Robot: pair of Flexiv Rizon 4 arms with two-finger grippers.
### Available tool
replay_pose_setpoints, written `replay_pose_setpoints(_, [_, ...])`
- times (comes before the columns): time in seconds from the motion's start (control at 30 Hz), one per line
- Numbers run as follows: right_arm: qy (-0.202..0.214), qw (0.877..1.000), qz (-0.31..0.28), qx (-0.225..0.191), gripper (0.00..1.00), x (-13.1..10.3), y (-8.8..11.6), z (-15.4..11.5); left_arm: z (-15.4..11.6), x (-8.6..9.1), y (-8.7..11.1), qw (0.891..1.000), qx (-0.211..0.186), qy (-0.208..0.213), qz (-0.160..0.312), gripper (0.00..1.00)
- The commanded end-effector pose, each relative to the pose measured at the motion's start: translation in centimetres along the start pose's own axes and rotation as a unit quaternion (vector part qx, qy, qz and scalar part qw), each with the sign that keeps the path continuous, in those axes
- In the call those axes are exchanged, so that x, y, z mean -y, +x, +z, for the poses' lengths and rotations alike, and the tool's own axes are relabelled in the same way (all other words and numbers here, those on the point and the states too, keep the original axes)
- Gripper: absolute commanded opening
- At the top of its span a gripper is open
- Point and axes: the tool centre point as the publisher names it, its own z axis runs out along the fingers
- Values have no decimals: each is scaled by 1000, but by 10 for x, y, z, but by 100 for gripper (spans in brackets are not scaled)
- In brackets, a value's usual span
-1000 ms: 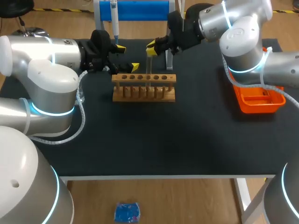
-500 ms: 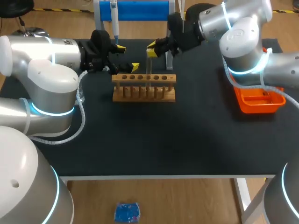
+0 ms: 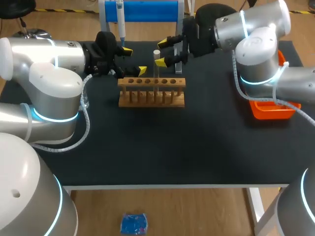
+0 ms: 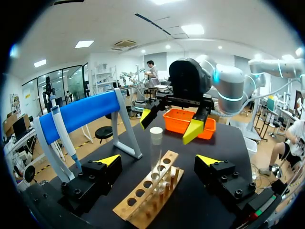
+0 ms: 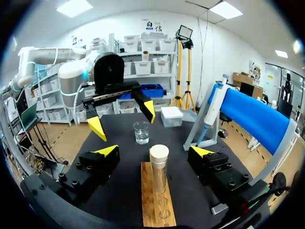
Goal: Invert the test tube, pick up the pipette, mount the tip to pipette, aspirate from beaker and dispense into the tube, eject the tip, return the pipette, and cap with the stopper.
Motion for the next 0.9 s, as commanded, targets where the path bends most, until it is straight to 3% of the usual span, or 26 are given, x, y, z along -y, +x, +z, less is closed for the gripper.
replay_pose_setpoints(0.03, [-29, 1000, -8, -6, 100, -2, 2, -8, 1, -2, 0, 1000, 1, 4, 1, 100])
replay_pose_setpoints(0.33, [-98, 995, -17, -18, 100, -21, 1, -21, 1, -2, 0, 1000, 1, 4, 1, 100])
replay_pose_setpoints(0.7, [-175, 982, -9, -66, 99, -31, 7, -26, 1, -2, 0, 1000, 1, 4, 1, 100])
replay_pose_setpoints(0.73, [-178, 982, -7, -68, 87, -32, 7, -26, 1, -2, 0, 1000, 1, 4, 1, 100])
replay_pose_setpoints(0.77, [-178, 982, -7, -68, 49, -32, 7, -27, 1, -2, 0, 1000, 1, 4, 1, 100])
replay_pose_setpoints(0.83, [-182, 981, -8, -71, 24, -34, 8, -26, 1, -2, 0, 1000, 1, 4, 1, 100])
replay_pose_setpoints(0.87, [-184, 980, -7, -73, 0, -35, 8, -26, 1, -2, 0, 1000, 1, 4, 1, 100])
replay_pose_setpoints(0.9, [-185, 980, -7, -74, 0, -35, 8, -26, 1, -2, 0, 1000, 1, 4, 1, 100])
